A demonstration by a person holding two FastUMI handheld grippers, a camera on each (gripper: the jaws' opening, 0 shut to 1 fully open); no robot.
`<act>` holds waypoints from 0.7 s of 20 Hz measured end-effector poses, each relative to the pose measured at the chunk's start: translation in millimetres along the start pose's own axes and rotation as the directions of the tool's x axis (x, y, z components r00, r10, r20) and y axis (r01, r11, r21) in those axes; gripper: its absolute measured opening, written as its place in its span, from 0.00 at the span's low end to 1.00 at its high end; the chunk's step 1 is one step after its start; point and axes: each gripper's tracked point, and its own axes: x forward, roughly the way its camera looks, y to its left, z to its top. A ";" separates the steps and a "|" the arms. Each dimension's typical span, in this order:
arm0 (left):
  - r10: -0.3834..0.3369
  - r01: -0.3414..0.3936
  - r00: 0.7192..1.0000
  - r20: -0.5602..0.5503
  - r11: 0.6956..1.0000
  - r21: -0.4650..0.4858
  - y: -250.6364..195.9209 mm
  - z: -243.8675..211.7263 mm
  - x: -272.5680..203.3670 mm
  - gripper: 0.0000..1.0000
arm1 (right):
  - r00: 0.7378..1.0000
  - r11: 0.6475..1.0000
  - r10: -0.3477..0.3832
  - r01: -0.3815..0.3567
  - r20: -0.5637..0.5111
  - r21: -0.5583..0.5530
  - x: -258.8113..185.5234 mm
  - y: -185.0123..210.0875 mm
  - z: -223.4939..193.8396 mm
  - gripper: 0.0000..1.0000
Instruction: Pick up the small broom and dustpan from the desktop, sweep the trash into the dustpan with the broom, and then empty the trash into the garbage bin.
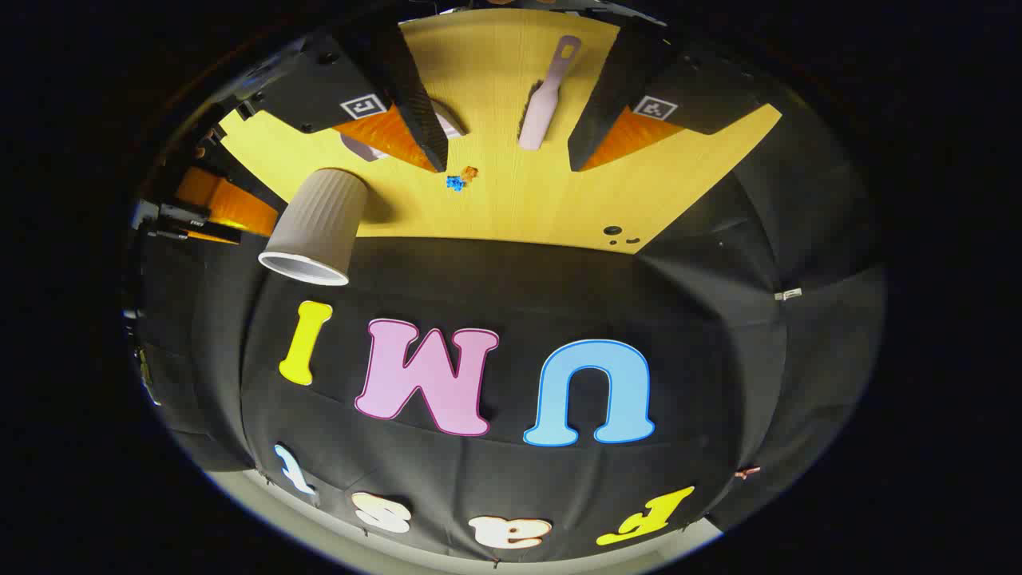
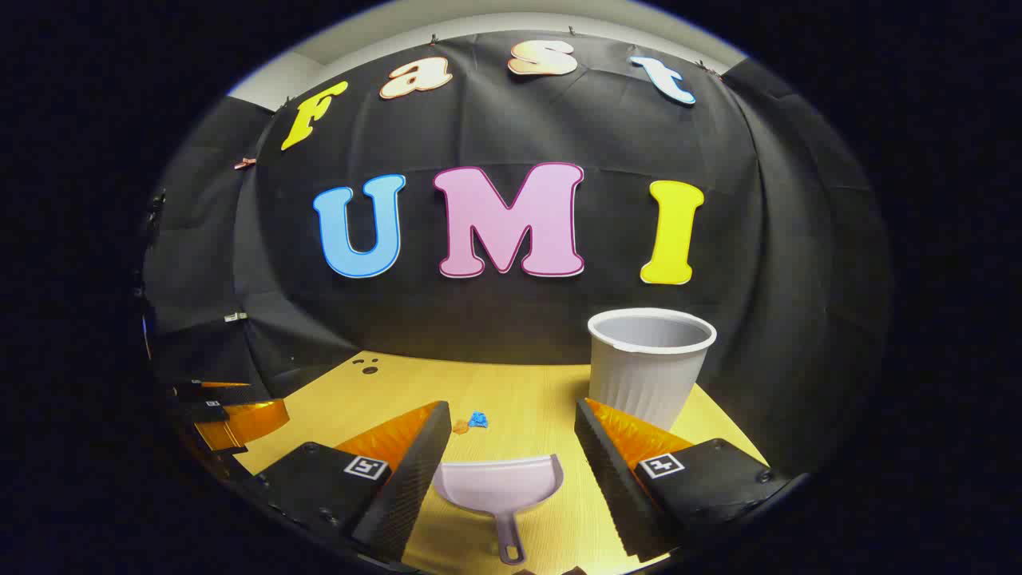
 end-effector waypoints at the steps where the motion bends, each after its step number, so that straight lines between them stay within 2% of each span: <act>1: 0.000 0.000 1.000 -0.003 1.000 0.000 -0.7 -2.2 1.2 0.96 | 1.000 1.000 0.002 -0.002 -0.009 0.002 0.3 -1.1 -2.8 0.98; 8: 0.011 -0.010 1.000 -0.017 0.999 0.039 3.3 -6.3 9.3 0.96 | 0.999 1.000 -0.004 0.004 -0.046 -0.001 6.2 -10.6 -11.2 0.98; 14: 0.006 -0.006 0.999 -0.046 1.000 0.015 3.4 -14.5 14.4 0.96 | 0.998 1.000 0.001 0.000 -0.068 0.014 12.3 -12.9 -17.0 0.98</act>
